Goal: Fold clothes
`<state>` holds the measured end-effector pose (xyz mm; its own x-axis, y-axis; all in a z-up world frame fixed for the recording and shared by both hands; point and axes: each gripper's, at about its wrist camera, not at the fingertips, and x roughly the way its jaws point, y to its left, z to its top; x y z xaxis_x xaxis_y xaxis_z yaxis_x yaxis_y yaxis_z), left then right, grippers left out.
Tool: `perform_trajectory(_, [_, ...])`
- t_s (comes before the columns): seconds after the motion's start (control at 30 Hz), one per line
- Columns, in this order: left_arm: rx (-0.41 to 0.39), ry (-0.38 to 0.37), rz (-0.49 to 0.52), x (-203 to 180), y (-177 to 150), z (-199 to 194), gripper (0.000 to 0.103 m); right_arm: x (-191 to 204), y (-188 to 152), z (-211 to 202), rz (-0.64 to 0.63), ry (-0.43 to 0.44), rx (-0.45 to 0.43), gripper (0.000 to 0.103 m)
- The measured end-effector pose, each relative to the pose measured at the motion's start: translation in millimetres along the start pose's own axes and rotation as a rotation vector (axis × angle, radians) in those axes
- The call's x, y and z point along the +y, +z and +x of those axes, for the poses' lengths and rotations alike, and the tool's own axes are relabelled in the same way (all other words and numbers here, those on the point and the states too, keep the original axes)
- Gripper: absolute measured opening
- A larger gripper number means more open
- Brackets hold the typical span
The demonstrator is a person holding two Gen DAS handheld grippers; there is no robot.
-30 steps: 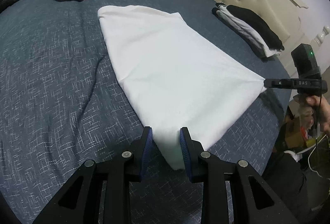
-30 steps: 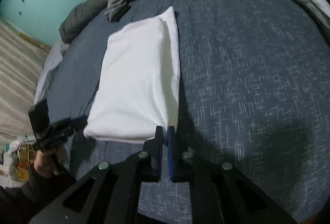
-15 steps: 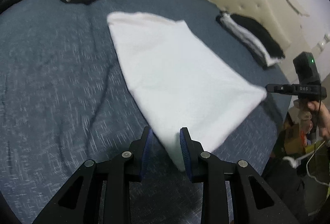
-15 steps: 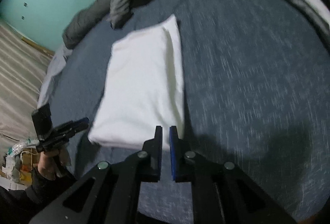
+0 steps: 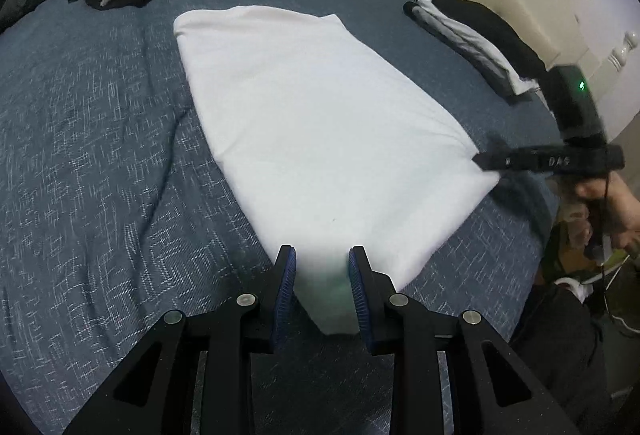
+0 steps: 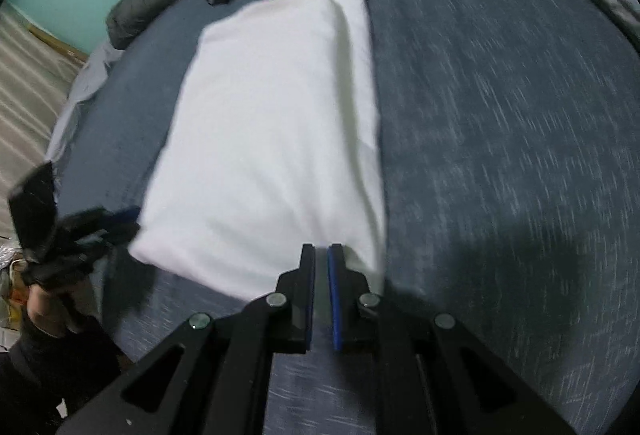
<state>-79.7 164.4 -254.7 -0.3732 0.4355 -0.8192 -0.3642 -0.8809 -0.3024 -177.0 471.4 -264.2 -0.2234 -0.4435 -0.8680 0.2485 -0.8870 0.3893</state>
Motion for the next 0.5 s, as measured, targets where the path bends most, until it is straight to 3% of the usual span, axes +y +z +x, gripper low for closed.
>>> perform_trajectory(0.2, [0.013, -0.001, -0.003, 3, -5, 0, 0.031, -22, -7, -16, 0.067, 0.035, -0.044, 0.004])
perform_trajectory(0.37, [0.0, -0.001, -0.025, 6, 1, -10, 0.03, -41, -4, -40, 0.152, 0.092, -0.151, 0.005])
perform_trajectory(0.5, [-0.038, 0.02, -0.062, 12, 14, -25, 0.03, -32, 4, -43, 0.118, 0.129, -0.172, 0.005])
